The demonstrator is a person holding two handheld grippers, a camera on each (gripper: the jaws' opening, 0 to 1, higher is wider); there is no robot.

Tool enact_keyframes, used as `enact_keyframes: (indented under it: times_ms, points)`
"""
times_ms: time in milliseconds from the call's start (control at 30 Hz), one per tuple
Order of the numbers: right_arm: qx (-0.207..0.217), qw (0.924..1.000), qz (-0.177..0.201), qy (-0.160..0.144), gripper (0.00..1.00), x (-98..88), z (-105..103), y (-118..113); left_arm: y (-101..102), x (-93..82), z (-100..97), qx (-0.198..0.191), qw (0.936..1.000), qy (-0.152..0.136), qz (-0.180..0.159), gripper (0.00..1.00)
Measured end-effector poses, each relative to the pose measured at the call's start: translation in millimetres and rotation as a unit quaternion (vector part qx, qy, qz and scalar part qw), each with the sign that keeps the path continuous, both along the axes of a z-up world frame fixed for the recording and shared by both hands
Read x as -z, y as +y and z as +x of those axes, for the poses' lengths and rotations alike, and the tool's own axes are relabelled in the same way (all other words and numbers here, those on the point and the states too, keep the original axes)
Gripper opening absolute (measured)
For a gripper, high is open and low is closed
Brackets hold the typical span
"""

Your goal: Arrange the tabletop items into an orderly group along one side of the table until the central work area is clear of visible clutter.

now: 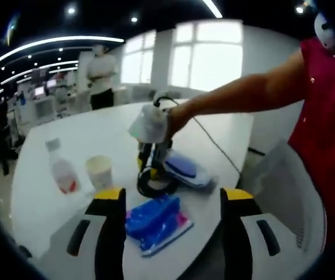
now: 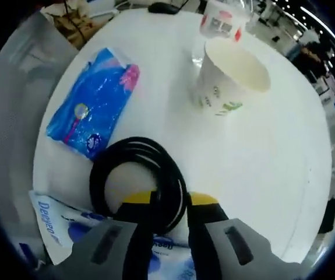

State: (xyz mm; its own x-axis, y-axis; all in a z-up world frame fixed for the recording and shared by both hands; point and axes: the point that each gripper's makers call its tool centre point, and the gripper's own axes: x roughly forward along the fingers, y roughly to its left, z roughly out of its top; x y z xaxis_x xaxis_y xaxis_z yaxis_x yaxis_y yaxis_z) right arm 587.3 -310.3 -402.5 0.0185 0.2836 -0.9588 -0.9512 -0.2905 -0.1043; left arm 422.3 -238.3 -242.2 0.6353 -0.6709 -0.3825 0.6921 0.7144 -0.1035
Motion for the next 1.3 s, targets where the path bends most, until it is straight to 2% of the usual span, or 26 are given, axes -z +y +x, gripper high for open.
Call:
enact_keyframes:
  times_ms: [333,667,933,1067,1300]
  points:
    - [0.019,0.9998,-0.005,0.01,0.1,1.6,-3.2,-9.9,-6.7,1.7,2.0,0.008,0.9999,0.004,0.004,0.62]
    - [0.049,0.9982,0.009,0.033,0.08,-2.5,-16.5,-35.4,-24.0,4.2,12.4,0.027,0.9995,0.011,0.013,0.61]
    - [0.07,0.9955,0.06,0.02,0.07,-15.1,-20.5,-44.9,-43.2,11.6,31.0,0.033,0.9991,0.026,0.0,0.58]
    - [0.079,0.9926,0.091,0.01,0.07,-22.3,-23.0,-49.6,-49.6,22.6,35.5,0.036,0.9985,0.036,0.018,0.59]
    - [0.079,0.9872,0.138,-0.012,0.07,-35.3,-28.5,-54.6,-60.0,51.8,47.5,0.031,0.9964,0.063,0.048,0.6]
